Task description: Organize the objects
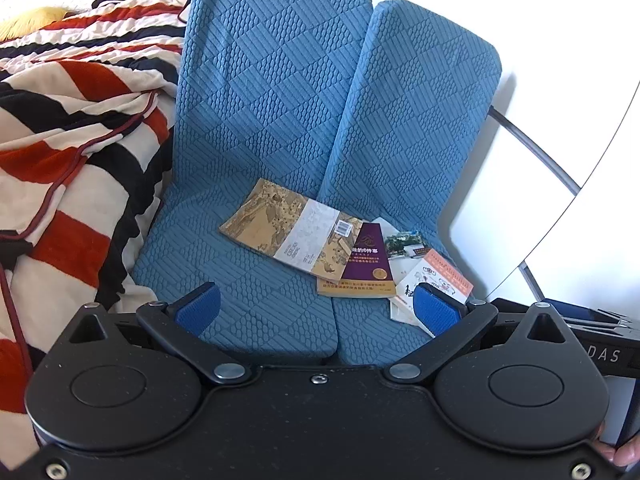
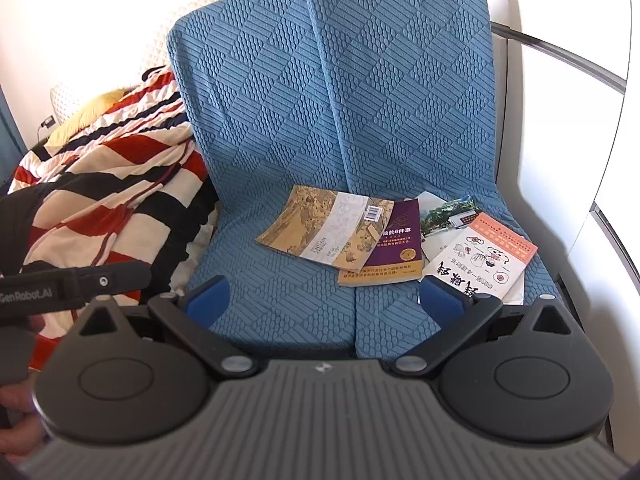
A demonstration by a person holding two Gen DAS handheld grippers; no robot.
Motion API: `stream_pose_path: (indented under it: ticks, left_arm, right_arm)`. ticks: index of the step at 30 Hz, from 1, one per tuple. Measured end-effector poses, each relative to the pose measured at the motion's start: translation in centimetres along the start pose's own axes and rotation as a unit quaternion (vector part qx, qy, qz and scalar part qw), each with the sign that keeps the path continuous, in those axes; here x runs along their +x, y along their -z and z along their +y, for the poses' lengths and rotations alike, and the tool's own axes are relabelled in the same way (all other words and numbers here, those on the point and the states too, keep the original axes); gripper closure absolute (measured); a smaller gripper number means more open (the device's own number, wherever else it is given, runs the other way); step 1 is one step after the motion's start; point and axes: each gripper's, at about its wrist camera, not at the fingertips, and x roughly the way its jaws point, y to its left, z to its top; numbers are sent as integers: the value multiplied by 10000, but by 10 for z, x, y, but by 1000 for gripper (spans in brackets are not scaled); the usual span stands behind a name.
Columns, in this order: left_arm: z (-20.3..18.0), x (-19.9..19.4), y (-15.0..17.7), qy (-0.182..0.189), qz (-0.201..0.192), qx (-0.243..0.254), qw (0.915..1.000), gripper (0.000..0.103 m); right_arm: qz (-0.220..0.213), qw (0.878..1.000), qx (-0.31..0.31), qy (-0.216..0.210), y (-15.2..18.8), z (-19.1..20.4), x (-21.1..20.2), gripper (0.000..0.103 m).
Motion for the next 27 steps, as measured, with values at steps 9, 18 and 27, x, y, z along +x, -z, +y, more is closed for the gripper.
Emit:
stream_pose_path:
  ticks: [9,18,27]
  left_arm:
    - [11,7,8,27,40,-134,9999,0]
    - [4,2,25,178,71,-32,9998,0]
    - [-2,-5,39,251,17,-9,9997,0]
  right_arm:
    - [-63,9999,151,8,17,-11,-1,0]
    - [-232,9994,204,136,28,-19,-13,0]
    - [-295,9994,48,157,33,-19,-22,0]
